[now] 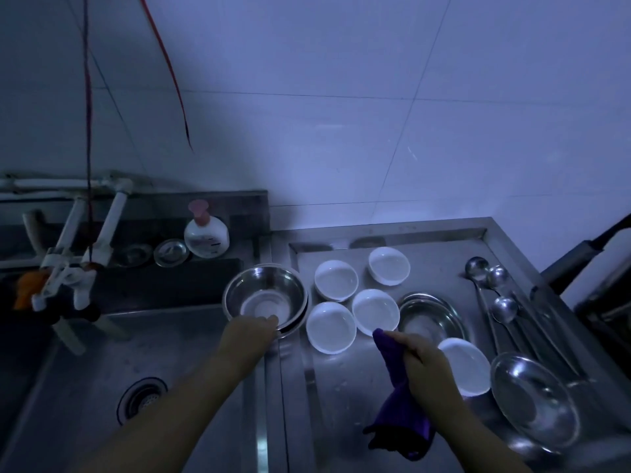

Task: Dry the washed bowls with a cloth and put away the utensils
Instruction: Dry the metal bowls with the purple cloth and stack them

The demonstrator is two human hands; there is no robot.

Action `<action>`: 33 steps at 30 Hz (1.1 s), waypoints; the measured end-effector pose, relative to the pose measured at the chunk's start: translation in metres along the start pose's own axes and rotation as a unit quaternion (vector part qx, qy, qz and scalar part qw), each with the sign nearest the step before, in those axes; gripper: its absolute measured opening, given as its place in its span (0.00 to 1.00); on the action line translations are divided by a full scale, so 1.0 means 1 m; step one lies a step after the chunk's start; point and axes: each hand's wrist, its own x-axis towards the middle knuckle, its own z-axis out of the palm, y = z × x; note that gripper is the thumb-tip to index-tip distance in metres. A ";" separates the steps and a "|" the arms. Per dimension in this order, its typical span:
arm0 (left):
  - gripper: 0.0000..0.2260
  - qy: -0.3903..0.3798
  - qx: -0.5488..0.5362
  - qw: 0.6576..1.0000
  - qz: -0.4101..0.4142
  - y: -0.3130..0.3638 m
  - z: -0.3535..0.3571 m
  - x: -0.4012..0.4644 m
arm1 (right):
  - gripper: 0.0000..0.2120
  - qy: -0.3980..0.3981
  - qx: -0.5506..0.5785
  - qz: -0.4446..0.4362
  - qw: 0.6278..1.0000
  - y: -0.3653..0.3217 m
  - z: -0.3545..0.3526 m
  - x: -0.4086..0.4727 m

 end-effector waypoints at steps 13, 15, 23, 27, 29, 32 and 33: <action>0.09 0.124 0.059 0.990 0.034 0.006 -0.006 -0.002 | 0.25 0.007 0.019 0.014 1.000 0.003 0.006 -0.007; 0.10 0.160 0.022 0.985 0.064 0.018 -0.009 -0.007 | 0.24 0.016 0.020 0.018 1.000 0.006 0.004 -0.008; 0.07 0.155 -0.030 0.974 0.165 0.119 -0.004 -0.014 | 0.23 0.060 0.030 0.082 0.994 0.032 -0.045 -0.024; 0.09 0.131 -0.050 0.975 0.175 0.175 0.008 -0.012 | 0.24 0.098 0.050 0.111 0.988 0.062 -0.089 -0.033; 0.07 0.105 -0.073 0.977 0.173 0.203 0.019 -0.009 | 0.25 0.119 0.057 0.121 0.984 0.080 -0.114 -0.035; 0.10 0.044 -0.089 0.983 0.152 0.249 0.039 0.003 | 0.24 0.136 0.074 0.142 0.978 0.110 -0.155 -0.035; 0.09 0.030 -0.083 0.986 0.142 0.265 0.046 0.006 | 0.24 0.141 0.083 0.144 0.976 0.121 -0.169 -0.035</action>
